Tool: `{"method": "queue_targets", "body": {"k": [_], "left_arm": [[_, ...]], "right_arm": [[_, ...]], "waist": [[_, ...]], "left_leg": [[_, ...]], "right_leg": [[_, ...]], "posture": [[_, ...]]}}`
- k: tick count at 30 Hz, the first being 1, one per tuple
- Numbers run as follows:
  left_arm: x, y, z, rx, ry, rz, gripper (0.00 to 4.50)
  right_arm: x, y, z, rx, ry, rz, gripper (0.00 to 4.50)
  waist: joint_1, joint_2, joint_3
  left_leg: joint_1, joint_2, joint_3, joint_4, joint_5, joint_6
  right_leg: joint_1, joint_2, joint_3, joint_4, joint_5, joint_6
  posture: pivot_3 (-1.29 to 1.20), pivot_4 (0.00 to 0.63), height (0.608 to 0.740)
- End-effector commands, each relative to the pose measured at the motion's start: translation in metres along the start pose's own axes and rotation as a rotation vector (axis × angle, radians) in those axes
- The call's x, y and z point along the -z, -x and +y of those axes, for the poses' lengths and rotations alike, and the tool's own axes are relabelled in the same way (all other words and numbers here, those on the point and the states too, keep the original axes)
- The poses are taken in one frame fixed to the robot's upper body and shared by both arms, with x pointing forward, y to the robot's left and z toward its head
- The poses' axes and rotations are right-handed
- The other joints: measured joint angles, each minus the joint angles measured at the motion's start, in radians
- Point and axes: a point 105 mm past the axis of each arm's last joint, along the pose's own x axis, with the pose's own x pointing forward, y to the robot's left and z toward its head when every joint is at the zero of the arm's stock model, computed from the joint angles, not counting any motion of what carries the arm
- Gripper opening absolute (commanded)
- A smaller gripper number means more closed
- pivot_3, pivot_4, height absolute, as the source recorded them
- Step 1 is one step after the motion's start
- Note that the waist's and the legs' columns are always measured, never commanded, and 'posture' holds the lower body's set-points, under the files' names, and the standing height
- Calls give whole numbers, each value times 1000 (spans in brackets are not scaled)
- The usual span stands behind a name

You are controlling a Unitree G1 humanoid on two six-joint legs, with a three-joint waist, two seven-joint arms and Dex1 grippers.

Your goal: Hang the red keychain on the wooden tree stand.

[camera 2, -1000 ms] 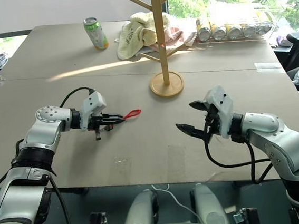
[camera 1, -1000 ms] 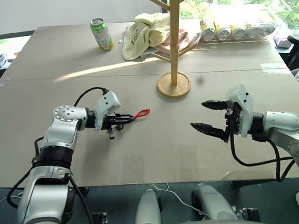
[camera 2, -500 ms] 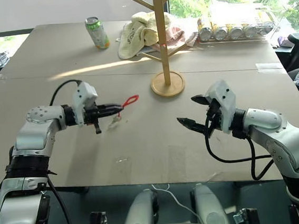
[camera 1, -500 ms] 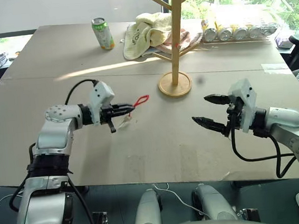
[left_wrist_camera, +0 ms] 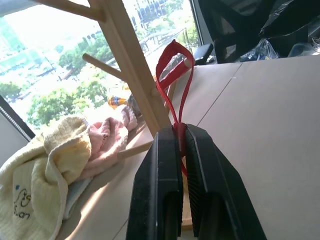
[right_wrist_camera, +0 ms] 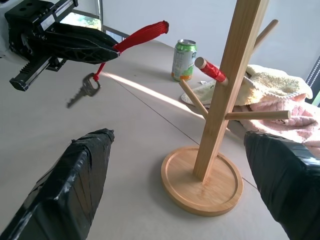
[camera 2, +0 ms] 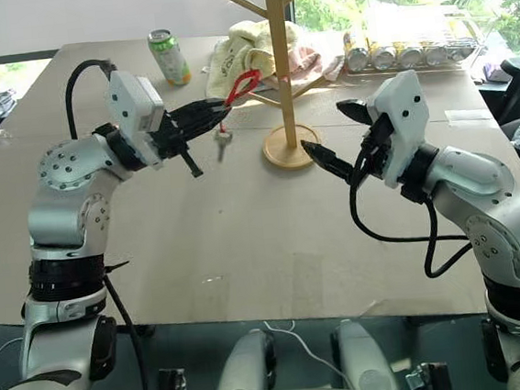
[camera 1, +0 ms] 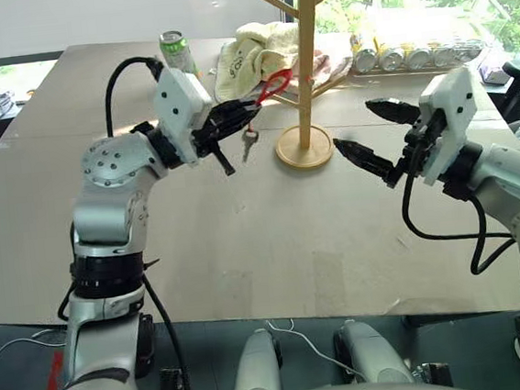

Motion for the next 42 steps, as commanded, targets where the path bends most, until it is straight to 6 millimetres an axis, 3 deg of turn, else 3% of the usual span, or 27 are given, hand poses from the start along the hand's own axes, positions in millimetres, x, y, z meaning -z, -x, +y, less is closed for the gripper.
{"method": "queue_targets", "body": {"k": [1,11,33,36,39,42], "left_arm": [[-12,-15,5,-35,-120,-62,67],[-5,-36,1,13,-203,-85,67],[16,-47,15,-55,-308,6,67],[14,-48,15,-57,-296,-7,927],[13,-47,16,-57,-284,-11,2093],[12,-42,19,-59,-264,-10,3643]], "right_arm": [[-21,2,6,-6,55,-64,4500],[-23,8,8,25,57,-70,4500],[-20,7,10,48,37,-69,4500],[-20,7,10,49,36,-69,4500],[-20,7,9,52,35,-67,4500],[-18,8,9,53,34,-61,4500]], "waist": [[1,0,0],[-1,0,0],[-2,0,0],[-1,0,0],[-2,0,0],[-2,0,0]], "left_leg": [[0,0,0,0,0,0],[0,0,0,0,0,0],[0,0,0,0,0,0],[0,0,0,0,0,0],[0,0,0,0,0,0],[0,0,0,0,0,0]], "right_leg": [[0,0,0,0,0,0],[0,0,0,0,0,0],[0,0,0,0,0,0],[0,0,0,0,0,0],[0,0,0,0,0,0],[0,0,0,0,0,0]], "posture": [[0,150,732],[0,150,732],[0,150,732],[0,150,732],[0,150,732],[0,150,732]]}}
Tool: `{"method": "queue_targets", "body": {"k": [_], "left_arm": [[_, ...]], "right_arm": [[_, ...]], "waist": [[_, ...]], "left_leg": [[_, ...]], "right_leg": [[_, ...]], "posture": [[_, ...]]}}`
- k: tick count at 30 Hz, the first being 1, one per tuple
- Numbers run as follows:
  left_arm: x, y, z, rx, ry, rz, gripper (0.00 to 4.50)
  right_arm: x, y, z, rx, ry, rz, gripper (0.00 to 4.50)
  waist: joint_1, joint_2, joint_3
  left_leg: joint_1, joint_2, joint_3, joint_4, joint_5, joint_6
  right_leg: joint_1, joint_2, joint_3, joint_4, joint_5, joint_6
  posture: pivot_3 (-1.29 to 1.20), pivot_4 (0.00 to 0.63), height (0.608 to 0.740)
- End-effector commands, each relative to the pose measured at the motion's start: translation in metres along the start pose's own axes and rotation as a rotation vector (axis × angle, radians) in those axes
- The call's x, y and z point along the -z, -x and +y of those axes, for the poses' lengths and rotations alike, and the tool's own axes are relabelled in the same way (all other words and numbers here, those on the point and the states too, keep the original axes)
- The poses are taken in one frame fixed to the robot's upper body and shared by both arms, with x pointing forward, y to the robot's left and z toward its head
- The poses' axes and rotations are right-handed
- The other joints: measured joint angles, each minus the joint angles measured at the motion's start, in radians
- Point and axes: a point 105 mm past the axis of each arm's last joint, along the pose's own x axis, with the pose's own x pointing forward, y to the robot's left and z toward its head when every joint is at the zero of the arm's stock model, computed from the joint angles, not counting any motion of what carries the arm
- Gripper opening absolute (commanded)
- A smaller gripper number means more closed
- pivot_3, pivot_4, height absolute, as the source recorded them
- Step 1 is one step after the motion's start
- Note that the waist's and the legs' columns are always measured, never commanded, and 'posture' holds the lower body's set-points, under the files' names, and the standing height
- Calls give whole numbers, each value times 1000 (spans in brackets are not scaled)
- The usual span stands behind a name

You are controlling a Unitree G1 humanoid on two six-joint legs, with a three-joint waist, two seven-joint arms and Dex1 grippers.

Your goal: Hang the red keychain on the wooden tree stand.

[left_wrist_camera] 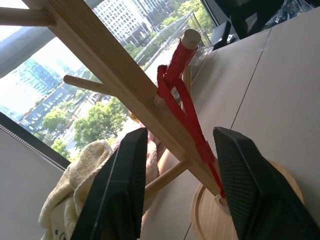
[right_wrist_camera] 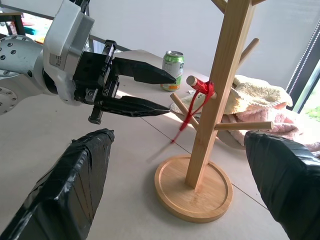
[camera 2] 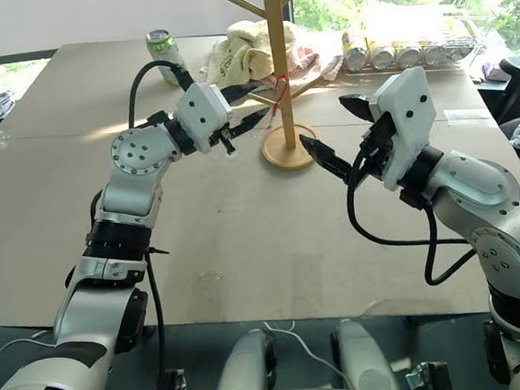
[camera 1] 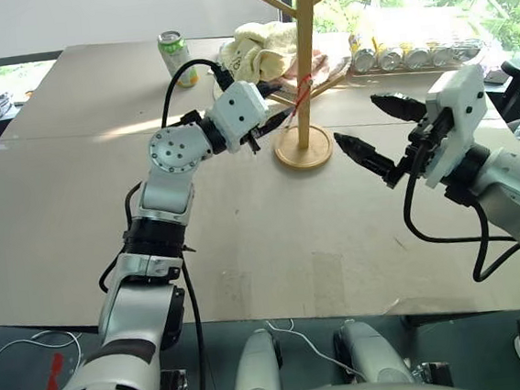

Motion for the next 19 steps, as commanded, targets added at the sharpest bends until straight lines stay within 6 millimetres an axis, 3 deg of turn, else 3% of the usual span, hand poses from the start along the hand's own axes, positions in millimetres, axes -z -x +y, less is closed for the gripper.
{"method": "queue_targets", "body": {"k": [1,2,9,15,19], "left_arm": [[-16,8,19,-42,-9,-45,4057],[-15,12,21,-37,-6,-36,4493],[1,58,39,17,181,97,4493],[15,115,33,186,290,305,4493],[18,132,36,175,383,347,4493]], "right_arm": [[-9,2,2,-5,26,-30,4500],[-8,3,2,-6,27,-26,4500],[-5,8,-10,-15,57,12,4500],[2,13,-16,-105,75,94,4500],[5,15,-20,-140,72,121,4500]], "waist": [[0,0,0],[-1,0,0],[-5,0,0],[-3,0,0],[-1,0,0]], "left_leg": [[0,0,0,0,0,0],[0,0,0,0,0,0],[0,0,0,0,0,0],[0,0,0,0,0,0],[0,0,0,0,0,0]], "right_leg": [[0,0,0,0,0,0],[0,0,0,0,0,0],[0,0,0,0,0,0],[0,0,0,0,0,0],[0,0,-1,0,-1,1]], "posture": [[0,150,732],[0,150,732],[0,150,732],[0,150,732],[0,150,732]]}}
